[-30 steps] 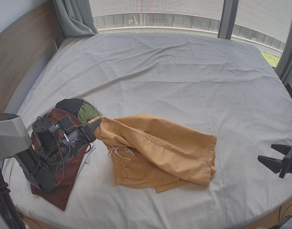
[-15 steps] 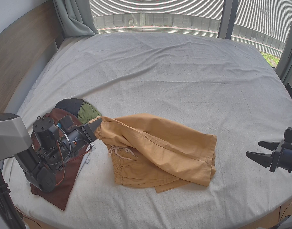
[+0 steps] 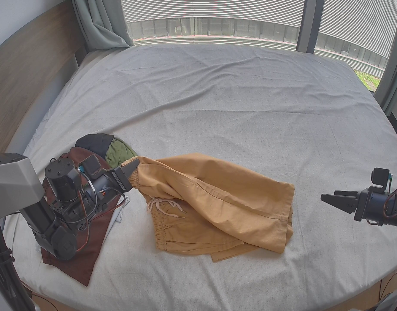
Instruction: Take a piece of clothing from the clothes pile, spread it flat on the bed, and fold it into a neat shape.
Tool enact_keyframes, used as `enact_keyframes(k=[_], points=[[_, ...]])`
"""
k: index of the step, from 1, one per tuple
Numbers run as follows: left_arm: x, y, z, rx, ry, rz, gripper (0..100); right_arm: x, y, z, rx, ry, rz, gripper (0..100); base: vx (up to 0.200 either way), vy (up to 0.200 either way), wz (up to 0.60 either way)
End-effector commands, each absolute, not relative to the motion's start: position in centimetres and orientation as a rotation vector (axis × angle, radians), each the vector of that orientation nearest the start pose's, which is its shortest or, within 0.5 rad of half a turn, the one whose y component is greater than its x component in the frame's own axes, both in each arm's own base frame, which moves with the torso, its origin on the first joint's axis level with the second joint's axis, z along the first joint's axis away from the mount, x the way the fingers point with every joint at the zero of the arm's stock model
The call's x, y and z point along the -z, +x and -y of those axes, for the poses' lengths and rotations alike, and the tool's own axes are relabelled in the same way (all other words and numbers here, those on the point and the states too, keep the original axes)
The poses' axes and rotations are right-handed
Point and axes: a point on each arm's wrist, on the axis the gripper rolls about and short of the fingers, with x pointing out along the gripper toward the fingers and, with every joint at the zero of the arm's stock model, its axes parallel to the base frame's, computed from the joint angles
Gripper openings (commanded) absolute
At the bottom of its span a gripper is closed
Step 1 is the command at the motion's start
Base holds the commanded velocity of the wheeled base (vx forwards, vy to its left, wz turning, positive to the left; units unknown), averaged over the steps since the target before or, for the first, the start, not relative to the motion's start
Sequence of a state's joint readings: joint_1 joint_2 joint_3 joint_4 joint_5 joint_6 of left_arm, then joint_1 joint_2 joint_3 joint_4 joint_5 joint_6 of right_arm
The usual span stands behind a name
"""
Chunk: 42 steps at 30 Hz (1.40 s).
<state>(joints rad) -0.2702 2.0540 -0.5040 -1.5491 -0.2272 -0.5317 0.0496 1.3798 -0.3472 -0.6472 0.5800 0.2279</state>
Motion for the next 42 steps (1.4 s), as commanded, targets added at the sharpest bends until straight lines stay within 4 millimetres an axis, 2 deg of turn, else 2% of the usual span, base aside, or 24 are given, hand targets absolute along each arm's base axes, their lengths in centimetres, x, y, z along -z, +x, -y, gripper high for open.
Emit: enact_keyframes(k=[1,6,11,13,17,23,27,33,42], points=[[-9.0,30.9,9.2,0.488,-0.521,-0.140,0,-12.9,20.7,-2.6,-0.584,0.340,-0.502,100,0.000,0.000,0.00],[-9.0,30.9,9.2,0.488,-0.519,-0.138,0,-12.4,22.2,-3.0,-0.593,0.365,-0.495,100,0.000,0.000,0.00],[-9.2,30.8,9.2,0.489,-0.518,-0.131,0,-12.0,24.2,-4.3,-0.626,0.438,-0.466,100,0.000,0.000,0.00],[-9.2,30.8,9.2,0.490,-0.518,-0.131,0,-12.0,24.4,-4.4,-0.631,0.444,-0.463,100,0.000,0.000,0.00],[-9.4,30.8,9.1,0.490,-0.517,-0.126,0,-10.6,25.8,-5.3,-0.635,0.468,-0.494,100,0.000,0.000,0.00],[-9.0,30.9,9.0,0.484,-0.517,-0.136,0,-9.1,26.9,-5.1,-0.619,0.476,-0.499,100,0.000,0.000,0.00],[-9.0,30.9,9.1,0.487,-0.516,-0.136,0,-8.9,27.2,-5.1,-0.620,0.473,-0.481,100,0.000,0.000,0.00],[-8.8,31.0,9.1,0.485,-0.516,-0.144,0,-7.1,28.5,-5.2,-0.582,0.480,-0.509,100,0.000,0.000,0.00],[-8.8,30.9,9.1,0.485,-0.516,-0.146,0,-5.3,29.2,-5.3,-0.568,0.484,-0.535,100,0.000,0.000,0.00]])
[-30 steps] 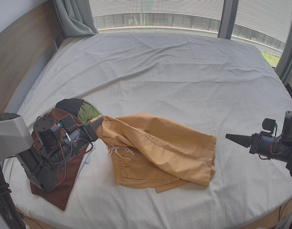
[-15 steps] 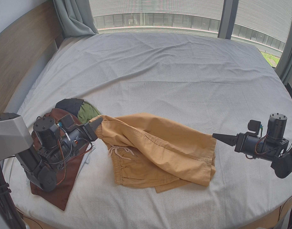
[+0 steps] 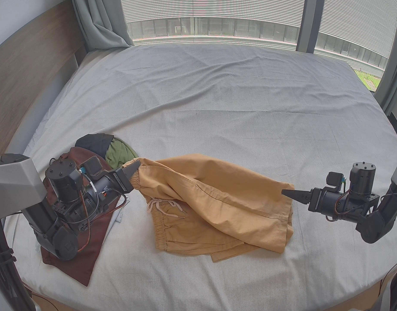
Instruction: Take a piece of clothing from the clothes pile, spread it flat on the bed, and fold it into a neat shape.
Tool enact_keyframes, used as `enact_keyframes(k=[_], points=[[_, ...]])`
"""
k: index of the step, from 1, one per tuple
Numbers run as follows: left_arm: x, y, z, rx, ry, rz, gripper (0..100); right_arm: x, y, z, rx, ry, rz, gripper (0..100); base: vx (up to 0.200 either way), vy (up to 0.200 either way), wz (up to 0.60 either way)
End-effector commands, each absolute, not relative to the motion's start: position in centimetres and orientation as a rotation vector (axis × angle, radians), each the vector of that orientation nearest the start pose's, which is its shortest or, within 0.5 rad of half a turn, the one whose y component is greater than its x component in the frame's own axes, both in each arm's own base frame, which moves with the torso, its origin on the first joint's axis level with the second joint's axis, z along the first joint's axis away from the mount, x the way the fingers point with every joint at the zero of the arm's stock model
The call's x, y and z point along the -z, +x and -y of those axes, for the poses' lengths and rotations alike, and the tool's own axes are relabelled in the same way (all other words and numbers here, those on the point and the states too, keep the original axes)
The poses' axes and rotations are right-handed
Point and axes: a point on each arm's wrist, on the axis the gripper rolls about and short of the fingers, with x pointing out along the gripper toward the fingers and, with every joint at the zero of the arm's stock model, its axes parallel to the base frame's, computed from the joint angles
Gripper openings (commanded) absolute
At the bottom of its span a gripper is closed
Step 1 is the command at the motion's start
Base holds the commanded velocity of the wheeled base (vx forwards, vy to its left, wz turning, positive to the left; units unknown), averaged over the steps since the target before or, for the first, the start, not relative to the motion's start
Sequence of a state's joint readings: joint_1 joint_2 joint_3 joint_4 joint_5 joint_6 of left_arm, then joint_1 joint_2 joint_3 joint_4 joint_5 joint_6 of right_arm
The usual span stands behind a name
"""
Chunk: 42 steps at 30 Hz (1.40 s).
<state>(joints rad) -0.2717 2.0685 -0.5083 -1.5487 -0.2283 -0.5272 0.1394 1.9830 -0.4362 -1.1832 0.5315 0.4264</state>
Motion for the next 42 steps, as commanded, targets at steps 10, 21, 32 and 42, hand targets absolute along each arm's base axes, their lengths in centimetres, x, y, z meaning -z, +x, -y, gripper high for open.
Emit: enact_keyframes(k=[10,21,32,42], points=[[-8.6,31.0,9.2,0.483,-0.515,-0.151,0,-3.1,29.3,-5.2,-0.516,0.479,-0.580,100,0.000,0.000,0.00],[-8.6,31.0,9.1,0.482,-0.515,-0.149,0,-1.2,29.6,-5.4,-0.504,0.488,-0.636,100,0.000,0.000,0.00],[-8.7,31.0,9.1,0.484,-0.515,-0.148,0,0.6,30.0,-6.0,-0.509,0.513,-0.661,100,0.000,0.000,0.00],[-8.7,31.0,9.1,0.484,-0.515,-0.147,0,0.1,29.6,-8.2,-0.562,0.580,-0.609,100,0.000,0.000,0.00]])
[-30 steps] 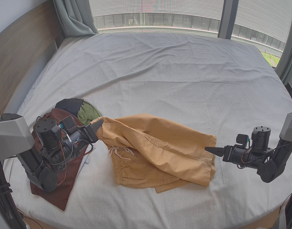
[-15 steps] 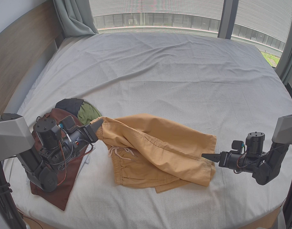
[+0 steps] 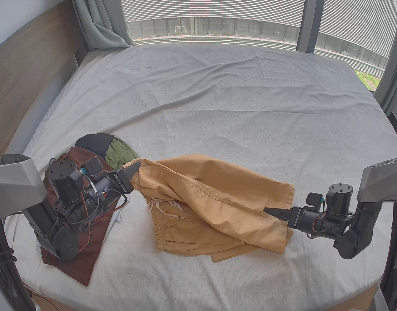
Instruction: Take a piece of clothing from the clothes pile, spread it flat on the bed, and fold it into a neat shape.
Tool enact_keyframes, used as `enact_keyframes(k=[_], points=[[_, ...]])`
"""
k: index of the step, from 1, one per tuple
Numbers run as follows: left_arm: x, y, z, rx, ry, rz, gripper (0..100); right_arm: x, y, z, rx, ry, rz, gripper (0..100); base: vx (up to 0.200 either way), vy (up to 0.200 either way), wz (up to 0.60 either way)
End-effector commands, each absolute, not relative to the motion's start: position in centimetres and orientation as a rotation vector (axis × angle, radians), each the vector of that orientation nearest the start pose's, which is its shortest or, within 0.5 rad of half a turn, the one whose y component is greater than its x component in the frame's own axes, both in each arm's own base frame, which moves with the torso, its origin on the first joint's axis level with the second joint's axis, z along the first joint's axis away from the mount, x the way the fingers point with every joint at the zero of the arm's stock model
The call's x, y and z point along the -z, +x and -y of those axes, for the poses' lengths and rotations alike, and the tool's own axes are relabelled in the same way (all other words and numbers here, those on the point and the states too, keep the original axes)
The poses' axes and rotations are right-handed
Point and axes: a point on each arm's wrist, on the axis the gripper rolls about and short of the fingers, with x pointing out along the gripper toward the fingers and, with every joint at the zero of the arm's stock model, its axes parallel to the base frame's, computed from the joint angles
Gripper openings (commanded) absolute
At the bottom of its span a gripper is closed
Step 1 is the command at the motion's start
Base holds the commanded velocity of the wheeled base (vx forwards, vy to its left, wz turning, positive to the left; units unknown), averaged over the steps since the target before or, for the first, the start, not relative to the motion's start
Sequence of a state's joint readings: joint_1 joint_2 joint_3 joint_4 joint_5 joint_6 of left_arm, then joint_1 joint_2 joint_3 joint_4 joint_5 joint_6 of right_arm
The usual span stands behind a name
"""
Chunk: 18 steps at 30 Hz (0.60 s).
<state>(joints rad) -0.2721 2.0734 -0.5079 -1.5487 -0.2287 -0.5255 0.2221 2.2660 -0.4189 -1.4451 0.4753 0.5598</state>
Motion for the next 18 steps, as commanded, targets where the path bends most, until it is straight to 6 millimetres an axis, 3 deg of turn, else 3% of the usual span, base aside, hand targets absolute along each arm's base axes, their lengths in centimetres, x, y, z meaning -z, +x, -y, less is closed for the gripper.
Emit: enact_keyframes(k=[1,13,14,18], points=[[-8.7,31.0,9.2,0.485,-0.515,-0.149,0,0.1,29.5,-8.3,-0.562,0.580,-0.613,100,0.000,0.000,0.00],[-8.6,31.0,9.2,0.485,-0.515,-0.150,0,1.0,29.9,-8.6,-0.581,0.576,-0.576,100,0.000,0.000,0.00],[-8.7,31.0,9.2,0.485,-0.515,-0.149,0,1.1,29.9,-8.6,-0.578,0.577,-0.582,0,0.000,0.000,0.00],[-8.6,31.0,9.2,0.483,-0.515,-0.150,0,1.3,29.7,-8.7,-0.584,0.576,-0.591,0,0.000,0.000,0.00]])
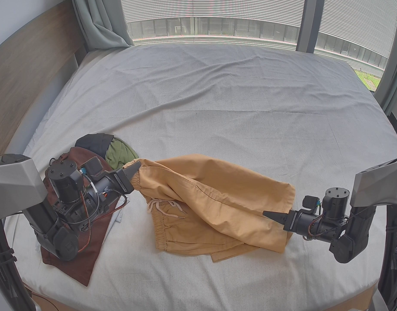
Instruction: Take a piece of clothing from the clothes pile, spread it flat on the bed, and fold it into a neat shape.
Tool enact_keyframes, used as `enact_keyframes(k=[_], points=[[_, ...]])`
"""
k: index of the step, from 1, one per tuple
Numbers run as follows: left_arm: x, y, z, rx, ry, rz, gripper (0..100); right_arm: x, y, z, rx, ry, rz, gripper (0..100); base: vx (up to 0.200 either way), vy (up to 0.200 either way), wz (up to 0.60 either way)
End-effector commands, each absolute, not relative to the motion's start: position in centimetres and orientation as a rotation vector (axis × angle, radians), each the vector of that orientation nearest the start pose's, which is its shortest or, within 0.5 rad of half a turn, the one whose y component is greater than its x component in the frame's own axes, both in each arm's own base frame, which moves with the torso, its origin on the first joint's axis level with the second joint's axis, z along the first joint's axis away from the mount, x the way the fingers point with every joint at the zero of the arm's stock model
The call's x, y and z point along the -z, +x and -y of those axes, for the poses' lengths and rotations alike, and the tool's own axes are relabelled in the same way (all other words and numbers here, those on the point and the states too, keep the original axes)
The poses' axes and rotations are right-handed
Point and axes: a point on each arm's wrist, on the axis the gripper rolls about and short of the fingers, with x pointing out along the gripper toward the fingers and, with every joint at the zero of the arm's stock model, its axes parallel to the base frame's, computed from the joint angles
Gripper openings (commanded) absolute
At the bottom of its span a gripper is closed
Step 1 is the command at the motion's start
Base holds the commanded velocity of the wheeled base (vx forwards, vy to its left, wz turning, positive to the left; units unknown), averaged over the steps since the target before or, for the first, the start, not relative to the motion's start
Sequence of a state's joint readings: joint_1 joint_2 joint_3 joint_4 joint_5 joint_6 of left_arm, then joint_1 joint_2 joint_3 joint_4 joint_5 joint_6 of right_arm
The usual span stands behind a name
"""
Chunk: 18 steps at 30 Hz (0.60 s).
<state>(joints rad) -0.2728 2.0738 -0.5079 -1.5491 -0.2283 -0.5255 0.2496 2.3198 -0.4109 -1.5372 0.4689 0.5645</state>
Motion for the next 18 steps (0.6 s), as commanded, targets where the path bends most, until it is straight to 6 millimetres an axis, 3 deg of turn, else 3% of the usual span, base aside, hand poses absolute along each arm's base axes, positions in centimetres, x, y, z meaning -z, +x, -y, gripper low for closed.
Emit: enact_keyframes(k=[1,4,6,11,18], points=[[-8.6,31.0,9.2,0.483,-0.515,-0.150,0,1.2,29.7,-8.7,-0.584,0.576,-0.589,0,0.000,0.000,0.00],[-8.6,31.0,9.1,0.480,-0.515,-0.149,0,0.8,29.4,-8.7,-0.591,0.575,-0.586,0,0.000,0.000,0.00],[-8.6,31.1,9.0,0.479,-0.515,-0.147,0,-0.8,29.1,-8.4,-0.609,0.574,-0.545,0,0.000,0.000,0.00],[-8.6,31.5,9.0,0.475,-0.515,-0.141,0,-2.7,28.1,-7.7,-0.682,0.585,-0.531,0,0.000,0.000,0.00],[-8.4,31.5,8.9,0.472,-0.515,-0.145,0,-3.0,28.0,-6.6,-0.731,0.603,-0.538,0,0.000,0.000,0.00]])
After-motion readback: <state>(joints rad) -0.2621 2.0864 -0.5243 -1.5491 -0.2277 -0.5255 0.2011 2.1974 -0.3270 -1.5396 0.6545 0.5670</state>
